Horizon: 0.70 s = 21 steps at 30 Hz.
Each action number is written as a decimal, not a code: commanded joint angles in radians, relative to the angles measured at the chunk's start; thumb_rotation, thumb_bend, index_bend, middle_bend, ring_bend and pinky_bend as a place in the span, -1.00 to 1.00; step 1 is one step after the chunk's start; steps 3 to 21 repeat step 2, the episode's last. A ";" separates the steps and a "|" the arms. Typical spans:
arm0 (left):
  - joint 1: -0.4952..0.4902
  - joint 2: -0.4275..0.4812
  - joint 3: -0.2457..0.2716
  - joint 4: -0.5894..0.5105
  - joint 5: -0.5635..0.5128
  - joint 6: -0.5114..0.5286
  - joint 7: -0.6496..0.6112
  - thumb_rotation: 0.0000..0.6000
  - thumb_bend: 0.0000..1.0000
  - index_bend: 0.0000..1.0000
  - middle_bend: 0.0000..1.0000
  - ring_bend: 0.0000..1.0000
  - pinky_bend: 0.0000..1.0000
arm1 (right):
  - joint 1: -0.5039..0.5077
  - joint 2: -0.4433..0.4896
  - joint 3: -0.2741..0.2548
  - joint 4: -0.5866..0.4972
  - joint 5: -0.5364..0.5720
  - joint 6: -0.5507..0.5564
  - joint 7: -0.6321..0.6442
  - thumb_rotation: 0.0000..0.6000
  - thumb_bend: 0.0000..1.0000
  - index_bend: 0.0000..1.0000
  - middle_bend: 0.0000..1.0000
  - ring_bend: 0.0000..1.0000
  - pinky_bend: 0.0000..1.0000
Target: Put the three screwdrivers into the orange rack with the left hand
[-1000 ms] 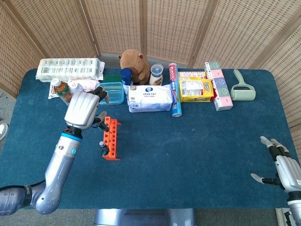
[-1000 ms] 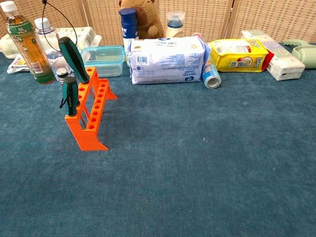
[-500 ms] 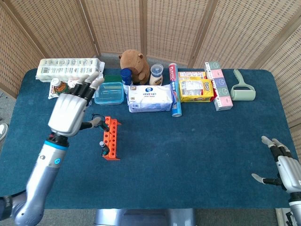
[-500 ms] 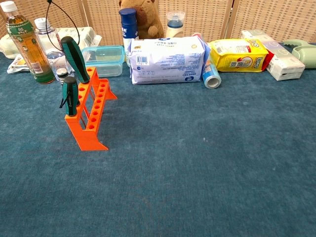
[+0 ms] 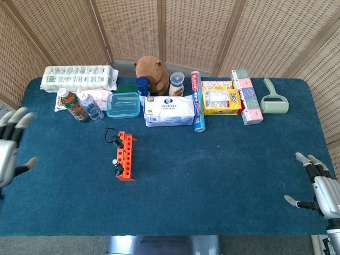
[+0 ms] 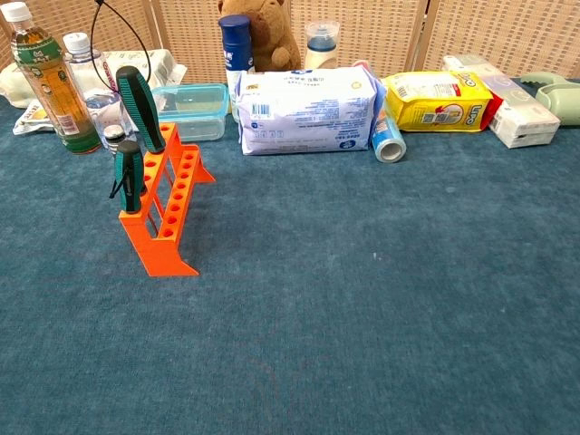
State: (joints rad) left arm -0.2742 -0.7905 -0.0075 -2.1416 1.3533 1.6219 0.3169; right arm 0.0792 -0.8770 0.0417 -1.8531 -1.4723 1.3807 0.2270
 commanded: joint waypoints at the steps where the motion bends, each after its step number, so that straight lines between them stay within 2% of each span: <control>1: 0.111 -0.016 0.081 0.154 0.095 0.078 -0.149 1.00 -0.98 -1.00 -1.00 -1.00 -0.74 | 0.000 -0.006 0.003 0.004 0.005 0.003 -0.010 1.00 -1.00 -1.00 -0.75 -0.98 -1.00; 2: 0.129 -0.035 0.089 0.189 0.106 0.088 -0.174 1.00 -0.97 -1.00 -1.00 -1.00 -0.75 | -0.001 -0.009 0.004 0.006 0.008 0.006 -0.018 1.00 -1.00 -1.00 -0.75 -0.98 -1.00; 21: 0.129 -0.035 0.089 0.189 0.106 0.088 -0.174 1.00 -0.97 -1.00 -1.00 -1.00 -0.75 | -0.001 -0.009 0.004 0.006 0.008 0.006 -0.018 1.00 -1.00 -1.00 -0.75 -0.98 -1.00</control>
